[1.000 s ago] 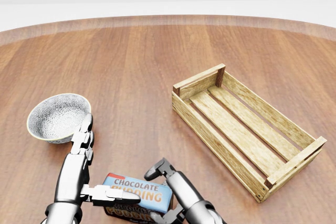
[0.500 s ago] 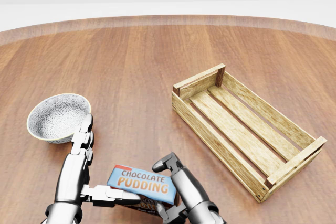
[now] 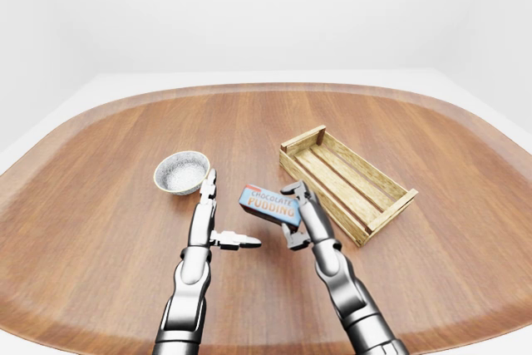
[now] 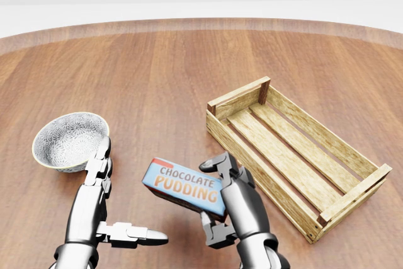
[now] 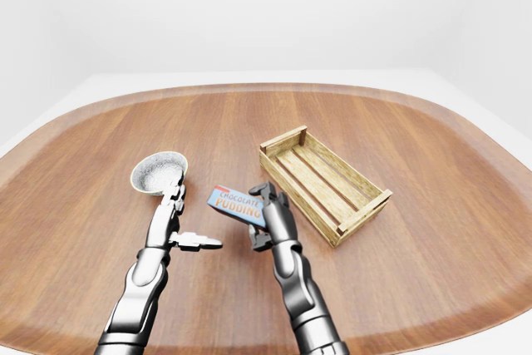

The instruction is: Pick up the chocolate pudding and put it in the tray.

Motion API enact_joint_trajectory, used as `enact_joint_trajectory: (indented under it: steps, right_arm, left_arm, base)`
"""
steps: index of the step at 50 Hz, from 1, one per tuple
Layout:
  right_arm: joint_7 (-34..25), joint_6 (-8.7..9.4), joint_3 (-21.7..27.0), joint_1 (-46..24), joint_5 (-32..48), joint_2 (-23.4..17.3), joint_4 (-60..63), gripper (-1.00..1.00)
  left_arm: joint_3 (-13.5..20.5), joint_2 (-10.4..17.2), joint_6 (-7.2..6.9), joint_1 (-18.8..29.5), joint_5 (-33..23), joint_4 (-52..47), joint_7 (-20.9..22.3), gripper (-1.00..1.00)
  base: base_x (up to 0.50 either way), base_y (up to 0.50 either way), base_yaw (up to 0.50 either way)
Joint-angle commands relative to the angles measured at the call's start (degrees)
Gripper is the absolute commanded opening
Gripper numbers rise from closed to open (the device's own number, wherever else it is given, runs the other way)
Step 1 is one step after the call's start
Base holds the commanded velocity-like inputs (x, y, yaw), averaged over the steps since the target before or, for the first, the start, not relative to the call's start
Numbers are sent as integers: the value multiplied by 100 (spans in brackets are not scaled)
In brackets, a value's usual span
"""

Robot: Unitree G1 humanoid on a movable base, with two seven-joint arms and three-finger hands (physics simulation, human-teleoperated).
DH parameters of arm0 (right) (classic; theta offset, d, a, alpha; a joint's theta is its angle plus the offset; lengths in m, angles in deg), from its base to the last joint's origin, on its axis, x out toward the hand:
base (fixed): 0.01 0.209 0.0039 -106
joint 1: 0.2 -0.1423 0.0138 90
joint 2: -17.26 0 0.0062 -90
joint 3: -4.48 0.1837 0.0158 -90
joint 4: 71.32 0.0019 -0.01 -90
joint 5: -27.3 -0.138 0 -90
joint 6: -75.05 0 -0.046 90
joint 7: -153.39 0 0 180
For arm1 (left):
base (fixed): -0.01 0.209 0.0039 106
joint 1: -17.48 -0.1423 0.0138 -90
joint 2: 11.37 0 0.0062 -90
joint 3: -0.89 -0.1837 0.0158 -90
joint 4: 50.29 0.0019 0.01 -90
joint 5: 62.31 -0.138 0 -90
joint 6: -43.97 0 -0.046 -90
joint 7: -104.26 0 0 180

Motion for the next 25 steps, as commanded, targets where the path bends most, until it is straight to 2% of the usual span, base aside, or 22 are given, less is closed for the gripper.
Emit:
enact_joint_trajectory:
  steps: [1, 15, 16, 19, 25]
  right_arm:
    - [122, 0, -10, 142, -40, -39, 707, -100]
    - [-101, 0, -155, 64, 61, 63, 1306, -100]
    - [90, 0, -159, 5, 101, 29, 992, -100]
    - [-159, 0, -175, -86, 69, 121, 1344, -100]
    - [-178, 0, -183, -398, 108, 192, 1270, -100]
  left_arm:
    - [82, -8, 28, -17, 242, -65, 71, 100]
    - [86, -7, 21, 6, 245, -38, 70, 100]
    - [84, -7, 21, 7, 242, -36, 70, 100]
    - [82, -9, 9, 4, 241, -41, 71, 100]
    - [85, -5, -10, 12, 243, -49, 80, 100]
  base:
    - [0, 0, 0]
    - [0, 0, 0]
    - [0, 0, 0]
    - [0, 0, 0]
    - [0, 0, 0]
